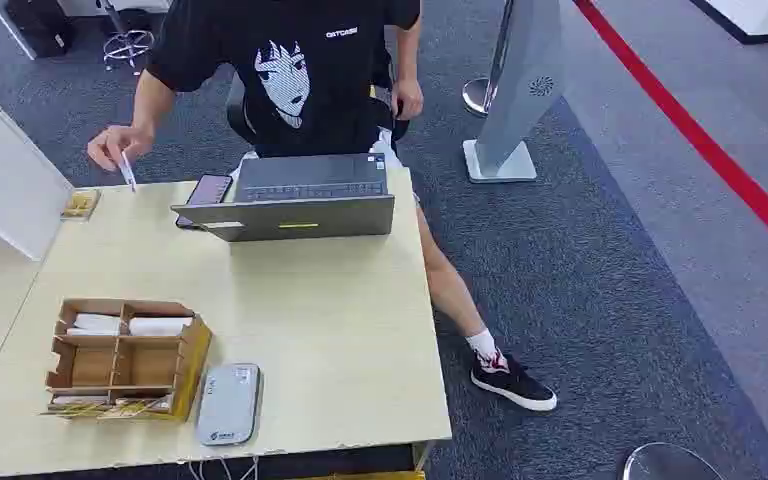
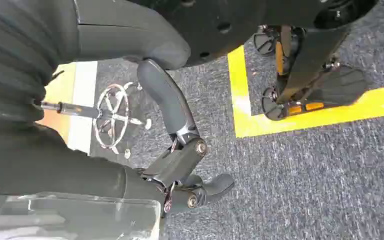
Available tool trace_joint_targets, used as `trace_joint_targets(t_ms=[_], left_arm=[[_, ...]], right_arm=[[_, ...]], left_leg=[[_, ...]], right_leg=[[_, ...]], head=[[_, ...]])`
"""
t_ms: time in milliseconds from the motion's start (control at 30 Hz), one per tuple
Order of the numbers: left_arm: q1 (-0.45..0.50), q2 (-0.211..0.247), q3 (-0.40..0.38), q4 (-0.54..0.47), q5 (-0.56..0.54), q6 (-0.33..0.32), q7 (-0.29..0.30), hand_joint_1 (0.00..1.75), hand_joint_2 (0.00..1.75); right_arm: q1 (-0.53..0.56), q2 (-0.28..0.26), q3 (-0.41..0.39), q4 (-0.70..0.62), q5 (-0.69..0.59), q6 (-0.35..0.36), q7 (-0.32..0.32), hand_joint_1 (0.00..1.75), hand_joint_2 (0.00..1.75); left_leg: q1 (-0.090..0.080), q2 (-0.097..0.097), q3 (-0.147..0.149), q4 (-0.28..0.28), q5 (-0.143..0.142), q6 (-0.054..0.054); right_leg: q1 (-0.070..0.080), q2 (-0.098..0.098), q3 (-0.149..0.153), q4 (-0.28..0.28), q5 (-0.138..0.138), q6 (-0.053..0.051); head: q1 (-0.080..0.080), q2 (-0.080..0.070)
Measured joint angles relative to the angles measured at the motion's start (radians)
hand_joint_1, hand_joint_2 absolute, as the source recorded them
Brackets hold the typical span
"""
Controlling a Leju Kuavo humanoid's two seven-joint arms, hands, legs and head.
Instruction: Pass the card to the sensor for recognition and then transmit it.
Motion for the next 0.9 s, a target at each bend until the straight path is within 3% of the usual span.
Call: trace_joint_targets(t_ms=[33, 100, 200, 300, 400, 567, 700, 867, 900], left_arm=[[0.042, -0.023, -0.079, -0.097, -0.128, 0.159, 0.037, 0.0, 1.75], [0.089, -0.051, -0.298, -0.284, -0.432, 0.385, 0.161, 0.0, 1.75], [0.089, -0.035, -0.572, -0.405, -0.714, 0.508, 0.251, 0.0, 1.75], [0.053, 0.037, -0.662, -0.417, -0.874, 0.618, 0.294, 0.0, 1.75], [-0.003, 0.104, -0.708, -0.385, -0.985, 0.652, 0.349, 0.0, 1.75], [-0.143, 0.208, -0.767, -0.253, -1.128, 0.648, 0.45, 0.0, 1.75], [-0.224, 0.252, -0.815, -0.17, -1.204, 0.618, 0.518, 0.0, 1.75], [-0.296, 0.286, -0.871, -0.102, -1.214, 0.586, 0.564, 0.0, 1.75], [-0.303, 0.288, -0.881, -0.096, -1.215, 0.584, 0.57, 1.54, 1.75]], right_arm=[[0.0, -0.001, -0.005, 0.0, -0.001, -0.001, 0.001, 0.0, 1.75], [-0.001, -0.004, -0.011, 0.0, 0.007, 0.004, 0.003, 0.0, 1.75], [-0.016, -0.008, -0.011, 0.0, 0.032, 0.021, 0.003, 0.0, 1.75], [-0.015, -0.014, -0.011, 0.0, 0.064, 0.039, 0.003, 0.0, 1.75], [-0.013, -0.021, -0.011, 0.0, 0.089, 0.053, 0.003, 0.0, 1.75], [-0.017, -0.035, -0.008, 0.0, 0.118, 0.077, -0.005, 0.0, 1.75], [-0.017, -0.042, -0.007, 0.0, 0.119, 0.084, -0.006, 0.0, 1.75], [-0.017, -0.049, -0.007, 0.0, 0.124, 0.081, 0.011, 0.0, 1.75], [-0.017, -0.049, -0.007, 0.0, 0.124, 0.078, 0.017, 0.0, 1.75]], left_leg=[[-0.001, 0.0, 0.0, 0.0, 0.0, 0.0], [-0.003, -0.008, -0.004, 0.0, 0.002, 0.003], [-0.003, -0.014, -0.004, 0.0, 0.002, 0.003], [-0.003, -0.007, -0.001, 0.0, 0.003, 0.002], [-0.003, -0.008, -0.002, 0.0, 0.004, 0.002], [-0.002, -0.008, -0.002, 0.0, 0.005, 0.001], [-0.003, -0.008, -0.002, 0.001, 0.005, 0.001], [-0.003, -0.007, -0.003, 0.001, 0.005, 0.001], [-0.003, -0.007, -0.003, 0.001, 0.005, 0.001]], right_leg=[[-0.001, 0.001, -0.001, 0.0, 0.0, 0.0], [-0.002, -0.009, 0.002, -0.001, -0.001, 0.002], [-0.003, -0.015, 0.006, 0.0, 0.0, 0.001], [-0.003, -0.009, 0.005, 0.0, 0.002, 0.001], [-0.002, -0.009, 0.004, 0.0, 0.002, 0.001], [-0.002, -0.009, 0.004, 0.001, 0.003, 0.0], [-0.002, -0.008, 0.004, 0.001, 0.003, 0.0], [-0.003, -0.007, 0.004, 0.001, 0.003, 0.001], [-0.003, -0.007, 0.003, 0.001, 0.003, 0.001]], head=[[-0.001, 0.0], [-0.001, 0.0], [0.008, 0.0], [0.003, 0.0], [0.002, 0.0], [0.0, 0.0], [0.0, 0.0], [0.001, 0.0], [0.0, 0.0]])
